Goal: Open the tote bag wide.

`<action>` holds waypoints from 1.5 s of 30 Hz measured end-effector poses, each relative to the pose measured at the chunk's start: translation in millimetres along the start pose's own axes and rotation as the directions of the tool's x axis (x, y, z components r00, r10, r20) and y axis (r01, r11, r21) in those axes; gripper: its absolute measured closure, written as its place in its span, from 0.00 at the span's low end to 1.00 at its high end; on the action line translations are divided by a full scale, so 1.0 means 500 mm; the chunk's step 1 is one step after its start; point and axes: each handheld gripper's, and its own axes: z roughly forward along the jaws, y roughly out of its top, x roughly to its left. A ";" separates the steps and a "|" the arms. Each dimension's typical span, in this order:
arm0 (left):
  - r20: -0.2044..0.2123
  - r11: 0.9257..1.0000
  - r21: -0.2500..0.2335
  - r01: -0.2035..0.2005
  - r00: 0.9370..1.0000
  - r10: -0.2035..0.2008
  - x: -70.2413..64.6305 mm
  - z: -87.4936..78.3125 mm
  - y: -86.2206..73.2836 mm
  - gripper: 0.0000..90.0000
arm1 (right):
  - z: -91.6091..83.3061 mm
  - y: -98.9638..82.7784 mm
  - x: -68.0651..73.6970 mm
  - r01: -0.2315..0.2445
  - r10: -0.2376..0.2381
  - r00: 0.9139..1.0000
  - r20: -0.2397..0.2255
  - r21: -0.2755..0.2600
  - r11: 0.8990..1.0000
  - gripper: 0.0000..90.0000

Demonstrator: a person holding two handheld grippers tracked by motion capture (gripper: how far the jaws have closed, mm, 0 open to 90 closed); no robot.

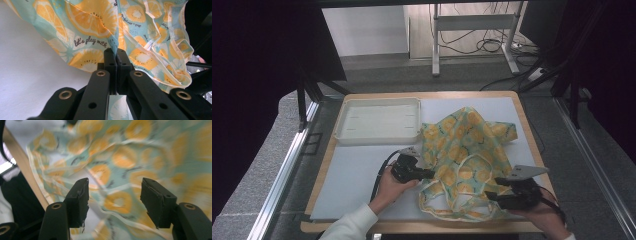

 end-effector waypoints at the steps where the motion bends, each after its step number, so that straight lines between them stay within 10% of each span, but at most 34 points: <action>1: 0.000 1.000 -0.002 0.003 1.000 -0.003 0.000 0.000 0.000 0.99 | 0.016 0.000 0.002 0.003 -0.003 1.000 -0.014 0.023 1.000 0.43; 17: 0.007 1.000 0.005 0.009 1.000 -0.009 0.003 0.002 0.000 0.99 | 0.088 -0.023 0.017 0.103 -0.092 0.993 -0.073 0.168 0.980 0.48; 23: 0.010 1.000 0.005 0.012 1.000 -0.012 0.005 0.002 -0.001 0.99 | 0.106 -0.023 0.020 0.135 -0.130 0.991 -0.041 0.201 0.970 0.81; 27: 0.009 1.000 0.006 0.009 1.000 -0.009 0.004 0.002 -0.001 0.99 | 0.099 -0.023 0.013 0.118 -0.116 0.993 -0.023 0.161 0.980 0.99; 38: 0.015 1.000 -0.024 0.002 1.000 -0.002 -0.005 -0.027 -0.009 0.95 | 0.029 0.025 -0.010 0.049 -0.050 0.998 -0.041 -0.035 0.998 0.99; 45: -0.039 0.994 -0.106 -0.022 0.999 0.018 -0.030 -0.078 -0.017 0.63 | -0.004 0.045 -0.030 0.016 -0.019 0.999 -0.029 -0.105 0.994 0.99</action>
